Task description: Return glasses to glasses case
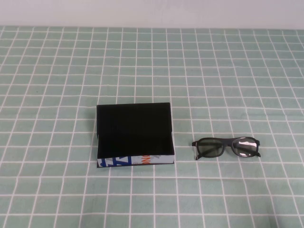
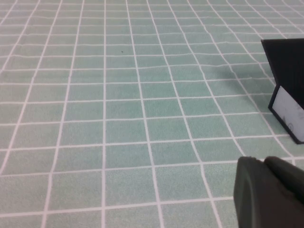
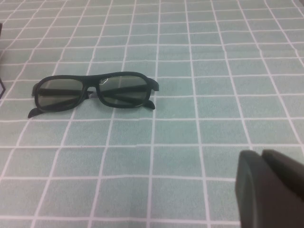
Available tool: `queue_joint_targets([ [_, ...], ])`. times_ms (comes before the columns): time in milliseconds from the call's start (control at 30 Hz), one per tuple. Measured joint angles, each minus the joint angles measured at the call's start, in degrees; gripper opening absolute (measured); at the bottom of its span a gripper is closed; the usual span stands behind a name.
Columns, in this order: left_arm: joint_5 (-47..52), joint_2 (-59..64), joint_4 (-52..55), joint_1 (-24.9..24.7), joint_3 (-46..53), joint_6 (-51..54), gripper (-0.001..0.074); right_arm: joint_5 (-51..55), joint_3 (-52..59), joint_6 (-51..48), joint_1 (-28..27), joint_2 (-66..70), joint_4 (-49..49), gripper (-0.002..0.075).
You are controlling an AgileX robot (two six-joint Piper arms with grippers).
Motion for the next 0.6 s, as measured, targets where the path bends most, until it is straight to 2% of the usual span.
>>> queue_joint_targets([
  [600, 0.00, 0.00, 1.07, 0.00, 0.00, 0.00, -0.0001, 0.00, 0.00, 0.00, 0.00, 0.00, 0.12, -0.0011],
])
